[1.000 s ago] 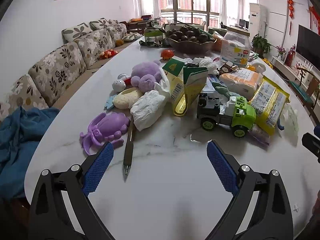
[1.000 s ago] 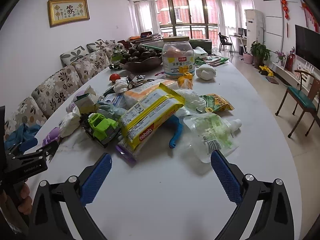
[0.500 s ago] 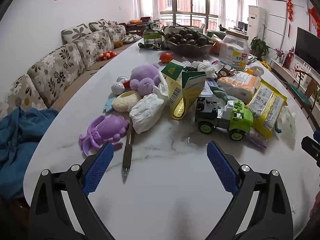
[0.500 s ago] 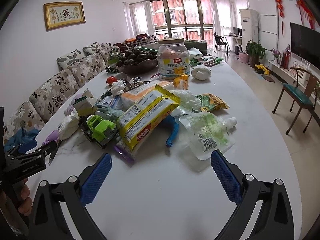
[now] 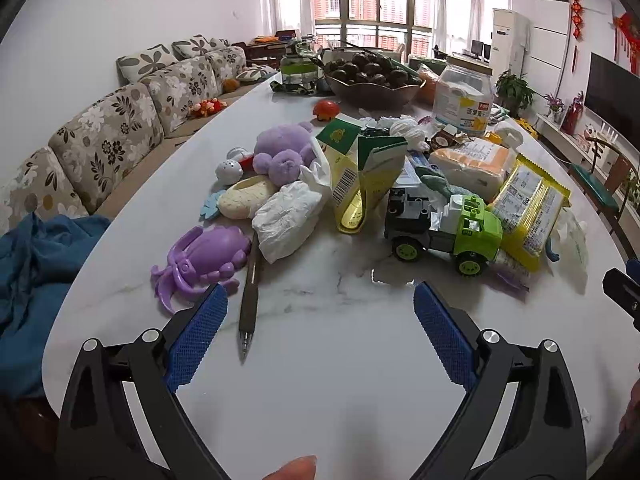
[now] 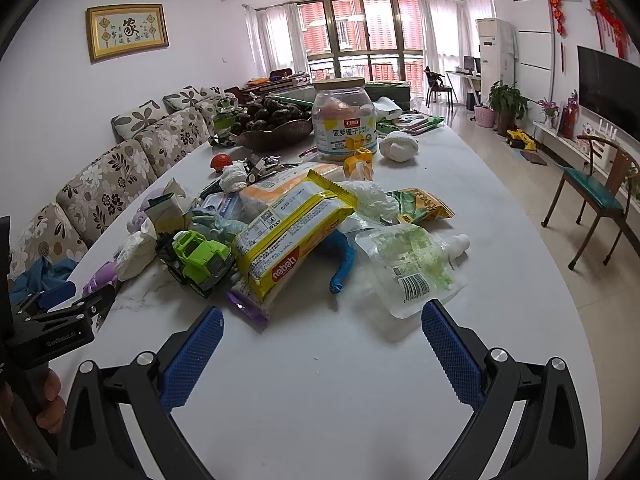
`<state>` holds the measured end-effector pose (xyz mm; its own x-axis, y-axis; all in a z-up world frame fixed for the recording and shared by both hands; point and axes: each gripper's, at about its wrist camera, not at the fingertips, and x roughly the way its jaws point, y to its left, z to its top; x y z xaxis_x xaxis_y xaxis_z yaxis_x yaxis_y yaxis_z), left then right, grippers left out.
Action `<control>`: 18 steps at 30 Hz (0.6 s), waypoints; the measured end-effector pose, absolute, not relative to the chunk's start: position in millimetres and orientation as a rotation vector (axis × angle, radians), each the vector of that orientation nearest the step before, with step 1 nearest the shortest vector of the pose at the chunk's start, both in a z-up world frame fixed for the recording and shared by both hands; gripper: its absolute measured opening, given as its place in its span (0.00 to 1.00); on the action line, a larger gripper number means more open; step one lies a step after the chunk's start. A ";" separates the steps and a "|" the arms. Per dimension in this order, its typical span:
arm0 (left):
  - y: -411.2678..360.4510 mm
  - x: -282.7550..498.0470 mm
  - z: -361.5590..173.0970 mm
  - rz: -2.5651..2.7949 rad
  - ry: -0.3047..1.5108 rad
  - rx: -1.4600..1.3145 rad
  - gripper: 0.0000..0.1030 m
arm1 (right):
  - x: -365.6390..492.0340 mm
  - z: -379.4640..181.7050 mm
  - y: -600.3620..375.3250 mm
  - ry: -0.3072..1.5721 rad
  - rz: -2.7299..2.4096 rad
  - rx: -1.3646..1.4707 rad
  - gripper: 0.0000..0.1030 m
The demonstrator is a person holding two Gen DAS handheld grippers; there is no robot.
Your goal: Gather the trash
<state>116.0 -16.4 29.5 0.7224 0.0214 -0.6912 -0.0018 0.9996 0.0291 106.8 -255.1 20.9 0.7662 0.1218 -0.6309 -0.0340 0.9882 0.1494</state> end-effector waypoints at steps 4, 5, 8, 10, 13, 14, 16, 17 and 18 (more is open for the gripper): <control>-17.1 114.5 30.9 -0.003 0.752 0.021 0.89 | 105.9 20.6 -255.1 0.692 0.082 0.130 0.95; -17.5 113.8 31.7 -0.006 0.747 0.021 0.89 | 105.3 20.6 -254.9 0.691 0.081 0.127 0.95; -18.7 112.2 33.2 -0.018 0.738 0.022 0.89 | 103.8 20.1 -254.4 0.691 0.078 0.120 0.95; -18.5 111.3 33.4 -0.025 0.736 0.017 0.89 | 103.0 19.5 -254.5 0.693 0.078 0.121 0.95; -17.6 111.8 33.1 -0.028 0.739 0.003 0.89 | 102.4 18.7 -255.2 0.695 0.074 0.123 0.95; -17.0 112.0 32.6 -0.026 0.742 -0.001 0.89 | 102.1 18.4 -255.5 0.695 0.073 0.123 0.95; -17.1 112.2 32.1 -0.019 0.741 0.001 0.89 | 101.9 18.1 -255.8 0.697 0.072 0.124 0.95; -17.0 112.0 32.0 -0.014 0.738 0.004 0.89 | 101.8 17.8 -256.0 0.698 0.072 0.124 0.95; -17.2 111.5 32.2 -0.012 0.736 0.005 0.89 | 101.3 17.8 -256.1 0.699 0.072 0.122 0.95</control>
